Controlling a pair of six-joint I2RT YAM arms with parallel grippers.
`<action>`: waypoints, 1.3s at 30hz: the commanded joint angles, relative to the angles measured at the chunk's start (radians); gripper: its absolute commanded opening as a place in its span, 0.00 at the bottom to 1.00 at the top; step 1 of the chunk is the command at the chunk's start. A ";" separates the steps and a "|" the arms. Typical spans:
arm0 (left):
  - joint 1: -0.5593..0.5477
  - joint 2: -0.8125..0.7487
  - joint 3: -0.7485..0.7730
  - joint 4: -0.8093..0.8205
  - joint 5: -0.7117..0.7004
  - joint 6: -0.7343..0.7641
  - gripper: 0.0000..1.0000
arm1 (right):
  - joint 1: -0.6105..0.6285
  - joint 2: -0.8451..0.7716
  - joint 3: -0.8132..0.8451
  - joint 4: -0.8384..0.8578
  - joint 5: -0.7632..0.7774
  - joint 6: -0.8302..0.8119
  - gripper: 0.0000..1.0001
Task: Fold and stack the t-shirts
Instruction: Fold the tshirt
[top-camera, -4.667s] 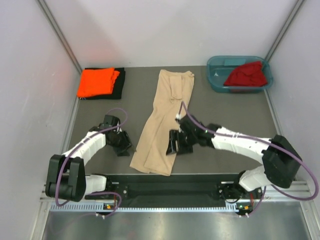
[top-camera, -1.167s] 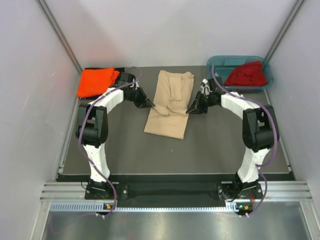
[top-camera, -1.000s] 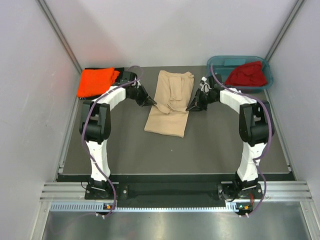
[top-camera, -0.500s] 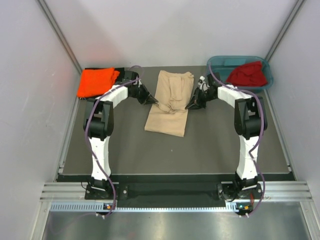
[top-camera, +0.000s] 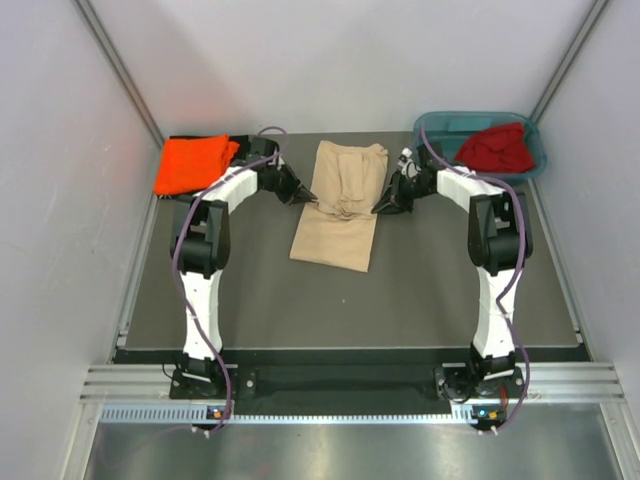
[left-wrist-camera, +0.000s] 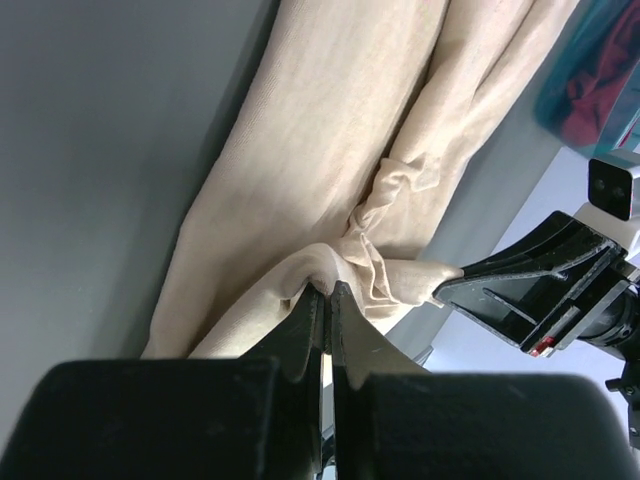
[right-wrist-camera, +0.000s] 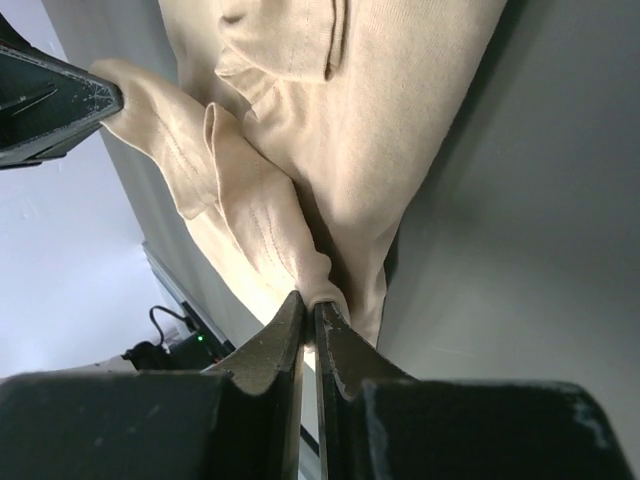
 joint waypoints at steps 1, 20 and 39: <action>0.001 0.029 0.060 0.035 -0.003 -0.016 0.00 | -0.020 0.025 0.071 0.010 -0.023 -0.001 0.06; 0.009 -0.093 0.256 -0.273 -0.257 0.312 0.41 | -0.052 0.087 0.464 -0.350 0.181 -0.159 0.40; 0.004 -0.505 -0.440 -0.107 -0.027 0.398 0.38 | 0.261 -0.003 0.229 -0.043 0.314 0.022 0.33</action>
